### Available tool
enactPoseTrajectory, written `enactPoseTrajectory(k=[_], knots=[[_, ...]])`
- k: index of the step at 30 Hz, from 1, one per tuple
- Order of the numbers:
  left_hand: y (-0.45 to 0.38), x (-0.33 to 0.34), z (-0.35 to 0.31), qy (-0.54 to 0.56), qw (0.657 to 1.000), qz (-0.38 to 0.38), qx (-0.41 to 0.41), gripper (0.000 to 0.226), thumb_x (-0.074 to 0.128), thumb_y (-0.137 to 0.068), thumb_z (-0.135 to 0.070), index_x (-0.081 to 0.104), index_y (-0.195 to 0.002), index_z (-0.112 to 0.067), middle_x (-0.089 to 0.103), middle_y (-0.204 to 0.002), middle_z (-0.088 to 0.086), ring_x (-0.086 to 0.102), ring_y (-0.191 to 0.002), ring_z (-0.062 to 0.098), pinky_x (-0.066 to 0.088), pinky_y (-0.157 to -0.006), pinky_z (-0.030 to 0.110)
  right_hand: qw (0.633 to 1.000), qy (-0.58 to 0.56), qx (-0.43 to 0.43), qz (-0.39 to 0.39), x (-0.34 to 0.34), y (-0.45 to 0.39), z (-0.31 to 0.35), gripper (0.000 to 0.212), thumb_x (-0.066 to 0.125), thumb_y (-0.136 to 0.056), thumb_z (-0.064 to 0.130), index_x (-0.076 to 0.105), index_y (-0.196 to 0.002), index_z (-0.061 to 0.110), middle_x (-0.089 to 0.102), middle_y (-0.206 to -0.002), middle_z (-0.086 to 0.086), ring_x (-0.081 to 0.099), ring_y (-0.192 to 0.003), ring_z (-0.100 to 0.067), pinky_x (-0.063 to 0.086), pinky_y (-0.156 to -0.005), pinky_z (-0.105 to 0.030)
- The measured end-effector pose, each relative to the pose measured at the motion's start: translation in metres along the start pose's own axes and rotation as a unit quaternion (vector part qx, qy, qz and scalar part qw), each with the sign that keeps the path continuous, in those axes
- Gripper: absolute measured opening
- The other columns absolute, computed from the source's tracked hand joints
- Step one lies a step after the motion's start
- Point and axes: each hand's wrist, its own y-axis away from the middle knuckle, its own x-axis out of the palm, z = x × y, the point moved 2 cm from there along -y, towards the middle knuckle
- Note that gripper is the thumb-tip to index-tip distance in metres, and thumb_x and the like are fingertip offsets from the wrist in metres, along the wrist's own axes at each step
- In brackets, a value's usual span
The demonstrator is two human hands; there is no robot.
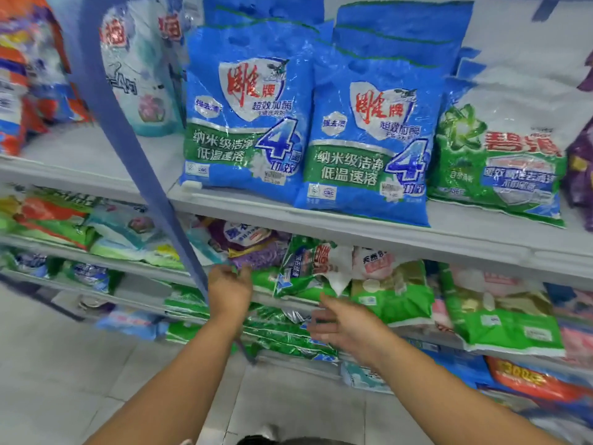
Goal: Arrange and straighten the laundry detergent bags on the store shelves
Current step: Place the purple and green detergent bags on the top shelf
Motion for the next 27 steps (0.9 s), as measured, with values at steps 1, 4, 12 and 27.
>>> enactPoseTrajectory(k=[1,4,12,27], knots=[[-0.015,-0.002,0.001,-0.003,1.0,0.017,-0.016,0.038,0.063,-0.098,-0.03,0.052,-0.119,0.0,0.065,-0.091,0.016,0.064,-0.08,0.033,0.038,-0.061,0.029,0.999,-0.049,0.008,-0.001,0.009,-0.014,0.001,0.041,0.059,-0.1,0.028,0.049,-0.133,0.005,0.062,-0.124,-0.021,0.068,-0.102,-0.036,0.059,-0.079,-0.04],[-0.063,0.005,0.009,-0.041,0.989,0.111,-0.093,0.07,0.062,-0.084,-0.052,0.051,-0.137,-0.007,0.069,-0.117,0.019,0.067,-0.106,0.038,0.053,-0.084,0.042,0.985,-0.163,0.016,-0.059,0.033,-0.049,0.006,0.056,0.062,-0.098,0.03,0.041,-0.144,0.005,0.051,-0.14,-0.026,0.066,-0.107,-0.039,0.058,-0.081,-0.043],[-0.09,0.013,0.013,0.098,0.965,0.203,-0.134,0.053,0.075,-0.07,-0.03,0.066,-0.113,-0.001,0.072,-0.112,0.017,0.073,-0.099,0.03,0.062,-0.086,0.046,0.956,-0.153,-0.017,-0.248,0.066,-0.078,0.022,0.009,0.065,-0.096,0.016,0.062,-0.102,0.01,0.058,-0.083,-0.008,0.048,-0.056,-0.015,0.043,-0.035,-0.02],[-0.054,-0.003,0.038,0.287,0.902,0.245,-0.21,0.056,0.066,-0.086,-0.011,0.052,-0.138,-0.028,0.073,-0.117,0.004,0.071,-0.104,0.03,0.055,-0.097,0.053,0.945,-0.254,-0.076,-0.193,0.048,-0.035,0.015,0.018,0.049,-0.103,0.01,0.058,-0.118,0.006,0.073,-0.102,-0.015,0.074,-0.077,-0.027,0.059,-0.05,-0.041]])
